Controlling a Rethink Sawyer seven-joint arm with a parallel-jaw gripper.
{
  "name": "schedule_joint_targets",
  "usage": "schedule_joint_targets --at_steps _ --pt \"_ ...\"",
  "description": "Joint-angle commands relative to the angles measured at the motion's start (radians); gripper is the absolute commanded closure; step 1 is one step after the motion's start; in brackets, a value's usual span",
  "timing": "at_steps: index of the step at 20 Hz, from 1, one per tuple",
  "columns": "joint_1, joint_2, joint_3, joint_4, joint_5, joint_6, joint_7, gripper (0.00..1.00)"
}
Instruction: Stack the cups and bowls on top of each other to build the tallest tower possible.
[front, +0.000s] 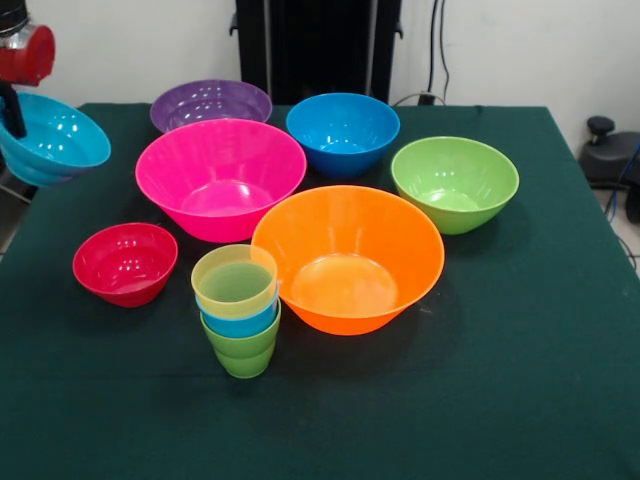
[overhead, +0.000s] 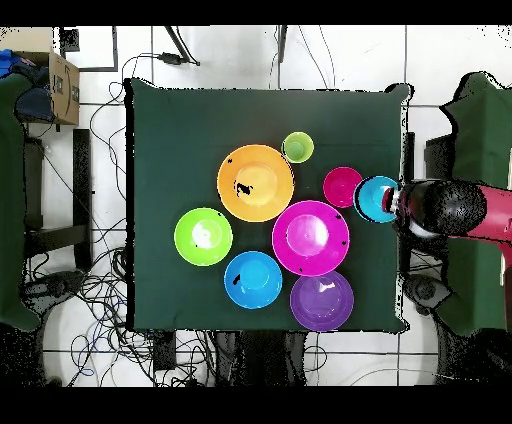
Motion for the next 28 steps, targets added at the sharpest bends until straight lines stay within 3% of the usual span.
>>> schedule_joint_targets --at_steps 1,10,19,28 --pt "-0.081 -0.01 0.078 0.08 0.068 -0.077 -0.188 1.0" --pt "-0.063 -0.077 0.114 0.052 0.108 0.009 -0.196 1.0" --pt "-0.021 -0.188 0.127 -0.028 0.177 0.197 -0.232 1.0" --pt "0.005 -0.252 0.148 -0.105 0.229 0.356 -0.242 1.0"
